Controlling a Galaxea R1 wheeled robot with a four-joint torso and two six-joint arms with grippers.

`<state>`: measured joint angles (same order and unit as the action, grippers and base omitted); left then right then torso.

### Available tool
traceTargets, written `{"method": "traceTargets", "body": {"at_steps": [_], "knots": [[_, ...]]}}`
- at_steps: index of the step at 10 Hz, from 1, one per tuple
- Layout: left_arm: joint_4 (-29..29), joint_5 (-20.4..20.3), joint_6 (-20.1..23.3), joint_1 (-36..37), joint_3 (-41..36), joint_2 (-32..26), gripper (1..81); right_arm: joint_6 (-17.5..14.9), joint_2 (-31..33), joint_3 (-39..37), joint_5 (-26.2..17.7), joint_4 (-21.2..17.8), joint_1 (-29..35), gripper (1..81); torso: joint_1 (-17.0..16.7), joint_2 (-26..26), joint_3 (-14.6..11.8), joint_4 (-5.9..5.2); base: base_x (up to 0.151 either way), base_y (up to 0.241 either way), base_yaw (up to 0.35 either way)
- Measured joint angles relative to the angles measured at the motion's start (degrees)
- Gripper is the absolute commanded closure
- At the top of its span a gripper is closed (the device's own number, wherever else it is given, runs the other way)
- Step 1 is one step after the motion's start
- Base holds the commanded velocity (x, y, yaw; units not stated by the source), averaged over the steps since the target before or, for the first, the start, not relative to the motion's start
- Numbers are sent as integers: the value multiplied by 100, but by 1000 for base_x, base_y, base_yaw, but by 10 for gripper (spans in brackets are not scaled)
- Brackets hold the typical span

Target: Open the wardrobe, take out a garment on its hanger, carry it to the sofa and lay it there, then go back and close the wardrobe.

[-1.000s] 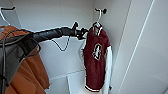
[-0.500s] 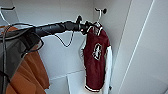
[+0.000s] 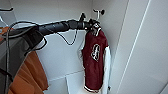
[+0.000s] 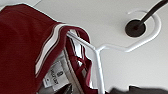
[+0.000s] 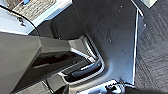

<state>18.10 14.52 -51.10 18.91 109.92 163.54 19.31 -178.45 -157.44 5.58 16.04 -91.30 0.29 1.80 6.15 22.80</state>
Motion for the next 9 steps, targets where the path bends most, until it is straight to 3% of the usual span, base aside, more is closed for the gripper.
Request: {"method": "traceTargets", "body": {"at_steps": [2, 5, 9], "knots": [[-2, -2, 2, 18, 0, 52, 10, 1, 5, 5, -5, 2, -13, 10, 0, 0, -33, 193, 0, 0, 0], [-5, -11, 2, 7, 133, 77, 10, 0, 5, 6, -5, 5, -16, 10, 0, 0, -33, 195, 0, 0, 0], [-46, -703, 26, -155, 195, 154, 10, 6, 5, 6, -32, 5, -44, 10, 0, 0, -33, 195, 0, 0, 0]]}}
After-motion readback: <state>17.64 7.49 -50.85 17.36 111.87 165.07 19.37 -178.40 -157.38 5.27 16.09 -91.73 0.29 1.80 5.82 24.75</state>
